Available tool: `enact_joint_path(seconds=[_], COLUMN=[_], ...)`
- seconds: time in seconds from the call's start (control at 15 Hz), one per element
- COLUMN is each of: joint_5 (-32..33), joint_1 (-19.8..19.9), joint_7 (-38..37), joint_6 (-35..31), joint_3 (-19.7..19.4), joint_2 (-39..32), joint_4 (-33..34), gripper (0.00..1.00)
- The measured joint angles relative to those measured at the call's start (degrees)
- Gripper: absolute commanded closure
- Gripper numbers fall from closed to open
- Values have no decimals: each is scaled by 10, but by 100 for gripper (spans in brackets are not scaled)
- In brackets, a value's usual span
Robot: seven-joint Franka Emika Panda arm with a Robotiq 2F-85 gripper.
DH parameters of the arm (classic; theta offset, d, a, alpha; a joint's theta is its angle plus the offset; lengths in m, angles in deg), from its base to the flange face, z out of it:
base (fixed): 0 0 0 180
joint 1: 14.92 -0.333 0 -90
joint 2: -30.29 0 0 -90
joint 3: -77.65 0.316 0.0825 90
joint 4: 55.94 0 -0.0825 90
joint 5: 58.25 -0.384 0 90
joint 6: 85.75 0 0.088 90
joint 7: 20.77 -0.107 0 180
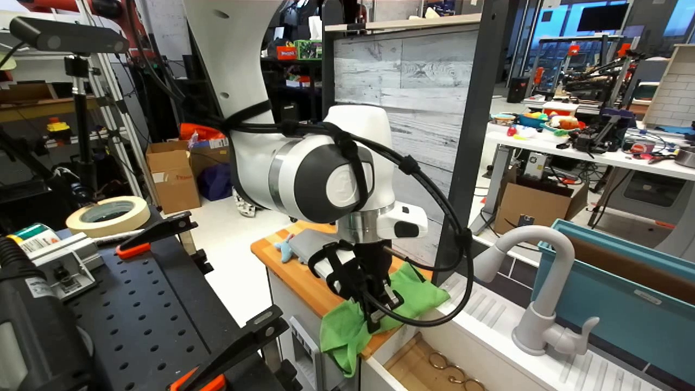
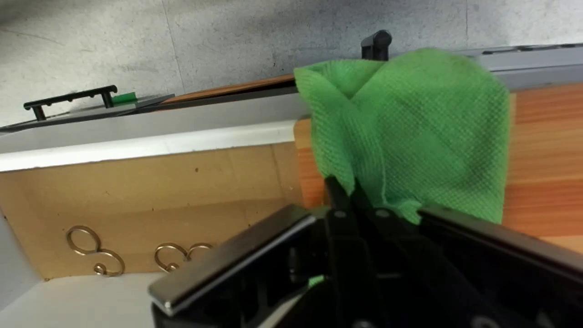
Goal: Move the green cloth to the left
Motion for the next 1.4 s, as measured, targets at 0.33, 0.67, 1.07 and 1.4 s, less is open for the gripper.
enact_joint_path(seconds=[0.33,0.67,1.07,1.4], joint_5=[0,0,-8,-11], joint_1=[-33,-75,-82,-105], joint_7=[4,0,-29,-61], joint_6=[-6,-6,-8,-10], joint_3=[-6,-6,-2,-3], joint_2=[53,127,175,127], joint_4=[-30,-55,-55,-44], gripper=[99,99,99,99])
